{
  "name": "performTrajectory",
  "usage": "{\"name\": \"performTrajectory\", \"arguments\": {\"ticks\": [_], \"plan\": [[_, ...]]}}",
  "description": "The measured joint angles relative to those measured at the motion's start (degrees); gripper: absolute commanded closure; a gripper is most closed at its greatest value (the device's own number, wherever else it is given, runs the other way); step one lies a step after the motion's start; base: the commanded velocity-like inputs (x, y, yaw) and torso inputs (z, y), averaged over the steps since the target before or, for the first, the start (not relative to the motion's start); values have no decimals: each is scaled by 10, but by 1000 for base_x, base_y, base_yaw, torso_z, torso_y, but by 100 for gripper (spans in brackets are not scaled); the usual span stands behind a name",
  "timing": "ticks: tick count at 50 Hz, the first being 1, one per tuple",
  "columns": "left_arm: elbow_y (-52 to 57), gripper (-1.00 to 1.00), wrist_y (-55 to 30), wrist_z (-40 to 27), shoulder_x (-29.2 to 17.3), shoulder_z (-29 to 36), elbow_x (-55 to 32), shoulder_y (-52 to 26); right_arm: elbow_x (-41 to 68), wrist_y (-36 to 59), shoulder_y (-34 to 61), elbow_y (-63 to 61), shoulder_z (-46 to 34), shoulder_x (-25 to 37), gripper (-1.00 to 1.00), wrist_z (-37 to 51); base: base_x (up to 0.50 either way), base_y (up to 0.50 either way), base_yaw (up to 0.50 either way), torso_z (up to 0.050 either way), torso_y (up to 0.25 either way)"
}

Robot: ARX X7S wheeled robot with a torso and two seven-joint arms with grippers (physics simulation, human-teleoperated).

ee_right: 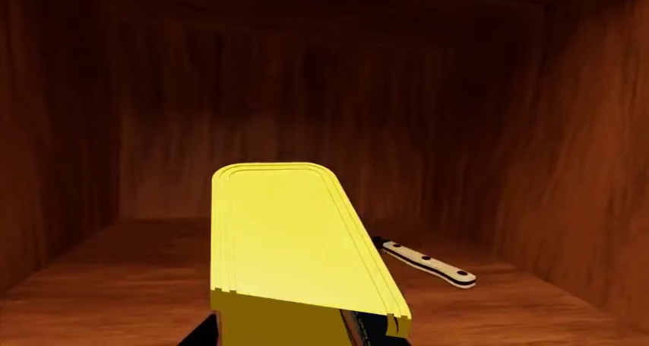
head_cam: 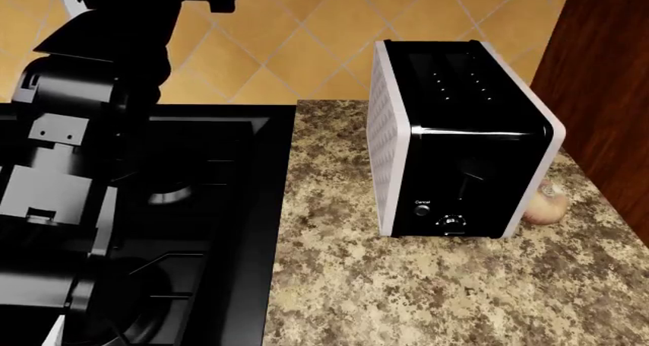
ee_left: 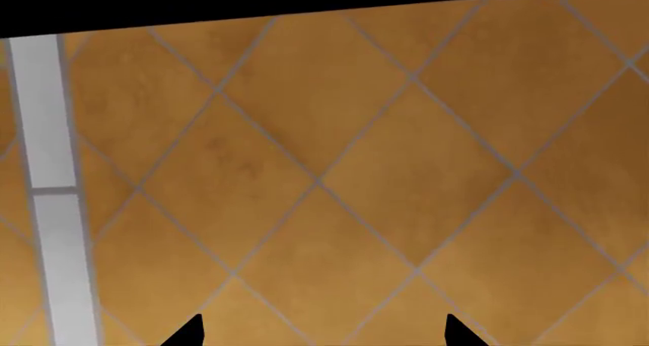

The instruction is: Pick the canned food and canned food from the counter and place them in the cabinets closest to them.

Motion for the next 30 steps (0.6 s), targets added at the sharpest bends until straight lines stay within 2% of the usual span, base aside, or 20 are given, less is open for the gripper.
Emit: {"name": "performTrajectory", "arguments": {"ticks": [12, 30], "plan": [[0, -100, 1, 0, 0, 1, -2, 1, 1, -21, -13, 30, -45, 7, 100, -25, 0, 0, 0, 1, 0], [-3, -100, 3, 2, 1, 3, -3, 3, -63, -55, -32, 56, -93, 14, 100, -115, 1, 0, 0, 0, 1]]}}
